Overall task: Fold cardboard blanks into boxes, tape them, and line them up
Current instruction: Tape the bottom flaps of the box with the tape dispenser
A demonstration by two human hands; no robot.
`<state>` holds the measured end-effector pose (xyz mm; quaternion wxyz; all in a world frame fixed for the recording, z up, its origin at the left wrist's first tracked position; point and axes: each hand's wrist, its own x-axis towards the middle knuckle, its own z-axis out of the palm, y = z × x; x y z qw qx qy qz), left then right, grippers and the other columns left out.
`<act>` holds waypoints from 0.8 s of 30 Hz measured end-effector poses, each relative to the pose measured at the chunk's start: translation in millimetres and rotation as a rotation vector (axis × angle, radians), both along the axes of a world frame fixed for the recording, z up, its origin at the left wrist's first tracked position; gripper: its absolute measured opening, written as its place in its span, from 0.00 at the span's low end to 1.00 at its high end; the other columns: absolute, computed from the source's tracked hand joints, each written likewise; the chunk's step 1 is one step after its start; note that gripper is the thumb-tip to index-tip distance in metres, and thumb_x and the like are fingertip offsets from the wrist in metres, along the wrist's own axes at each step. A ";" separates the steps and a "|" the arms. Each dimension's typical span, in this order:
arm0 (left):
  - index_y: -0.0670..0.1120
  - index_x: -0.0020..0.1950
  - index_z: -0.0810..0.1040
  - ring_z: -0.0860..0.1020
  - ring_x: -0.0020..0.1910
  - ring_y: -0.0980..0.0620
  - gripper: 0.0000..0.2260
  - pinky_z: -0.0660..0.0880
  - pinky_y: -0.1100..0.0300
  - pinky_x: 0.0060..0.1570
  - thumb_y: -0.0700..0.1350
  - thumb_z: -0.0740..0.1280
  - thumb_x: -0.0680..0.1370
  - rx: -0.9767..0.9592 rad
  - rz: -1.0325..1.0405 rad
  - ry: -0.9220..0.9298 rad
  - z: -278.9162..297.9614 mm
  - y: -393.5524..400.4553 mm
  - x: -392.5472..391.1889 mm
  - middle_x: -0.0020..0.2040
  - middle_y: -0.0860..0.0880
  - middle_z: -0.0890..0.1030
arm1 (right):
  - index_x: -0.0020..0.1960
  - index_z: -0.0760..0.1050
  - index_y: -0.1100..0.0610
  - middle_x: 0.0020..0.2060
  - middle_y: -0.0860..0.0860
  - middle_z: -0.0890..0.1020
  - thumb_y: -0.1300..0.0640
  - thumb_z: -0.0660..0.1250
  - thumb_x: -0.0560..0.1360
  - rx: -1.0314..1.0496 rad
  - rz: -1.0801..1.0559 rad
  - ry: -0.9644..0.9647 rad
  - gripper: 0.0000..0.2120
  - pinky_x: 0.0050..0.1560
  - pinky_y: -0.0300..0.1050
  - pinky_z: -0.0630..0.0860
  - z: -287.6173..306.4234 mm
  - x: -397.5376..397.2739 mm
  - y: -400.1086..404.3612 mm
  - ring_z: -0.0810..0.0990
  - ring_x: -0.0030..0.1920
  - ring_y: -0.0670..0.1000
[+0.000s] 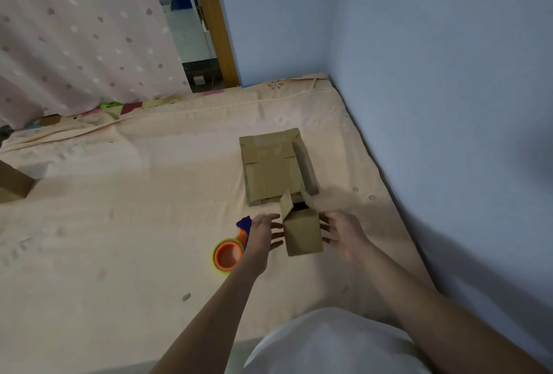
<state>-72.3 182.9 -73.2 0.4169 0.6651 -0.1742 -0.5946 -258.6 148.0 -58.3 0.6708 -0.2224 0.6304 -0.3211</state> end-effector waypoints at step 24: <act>0.45 0.69 0.68 0.78 0.54 0.50 0.29 0.81 0.57 0.48 0.55 0.74 0.74 0.164 -0.346 -0.437 -15.9 15.6 -35.6 0.61 0.46 0.77 | 0.56 0.79 0.52 0.50 0.49 0.83 0.49 0.73 0.75 -0.141 0.436 0.435 0.12 0.48 0.45 0.78 -24.1 6.6 18.0 0.81 0.51 0.52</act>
